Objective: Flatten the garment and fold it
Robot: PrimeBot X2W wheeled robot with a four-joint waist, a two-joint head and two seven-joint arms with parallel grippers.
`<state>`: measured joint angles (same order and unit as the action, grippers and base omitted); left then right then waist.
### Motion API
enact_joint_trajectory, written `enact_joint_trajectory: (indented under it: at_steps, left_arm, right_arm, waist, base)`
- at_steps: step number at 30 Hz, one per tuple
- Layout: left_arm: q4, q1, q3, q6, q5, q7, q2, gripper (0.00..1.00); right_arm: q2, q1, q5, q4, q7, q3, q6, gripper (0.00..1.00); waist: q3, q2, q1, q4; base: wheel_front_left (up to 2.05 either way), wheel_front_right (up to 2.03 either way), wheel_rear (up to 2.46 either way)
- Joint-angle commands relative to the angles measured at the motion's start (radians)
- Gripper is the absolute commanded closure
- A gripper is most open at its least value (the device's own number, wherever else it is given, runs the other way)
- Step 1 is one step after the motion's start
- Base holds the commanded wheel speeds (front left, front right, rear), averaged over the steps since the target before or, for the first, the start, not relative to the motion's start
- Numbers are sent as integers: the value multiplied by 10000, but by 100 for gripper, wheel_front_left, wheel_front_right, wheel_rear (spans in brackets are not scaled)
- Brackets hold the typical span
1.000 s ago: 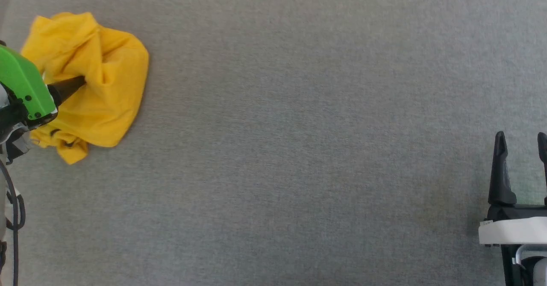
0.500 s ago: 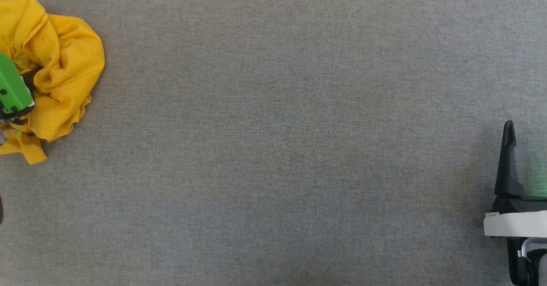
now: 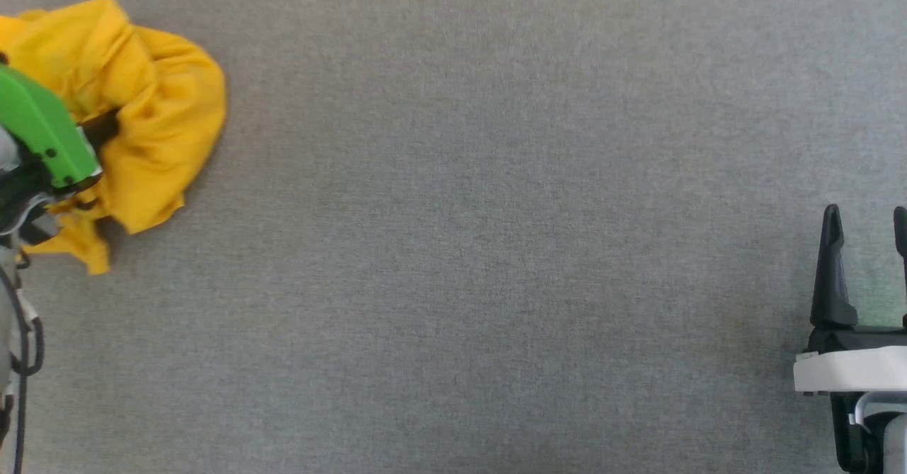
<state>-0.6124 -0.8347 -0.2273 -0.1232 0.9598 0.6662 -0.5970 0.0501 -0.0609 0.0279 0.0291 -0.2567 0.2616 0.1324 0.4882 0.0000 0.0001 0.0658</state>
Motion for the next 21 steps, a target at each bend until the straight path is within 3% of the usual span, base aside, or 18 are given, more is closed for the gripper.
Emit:
enact_joint_trajectory:
  at_steps: [1,12,21]
  left_arm:
    - [222,83,-84,-73,144,-219,56,100]
    - [1568,219,-569,-74,705,-1016,-312,100]
    - [3077,84,-1170,-74,300,-1202,-241,100]
  right_arm:
    - [1,-37,85,-67,-51,-14,-17,0]
    - [1,455,416,-628,-51,-240,-17,0]
    - [1,1035,711,-999,-51,-312,-17,0]
  waist:
    - [-457,0,-1,123]
    - [-2341,0,-1,286]
    - [-3745,0,-1,148]
  base:
    - [0,0,0]
    - [0,0,0]
    - [0,0,0]
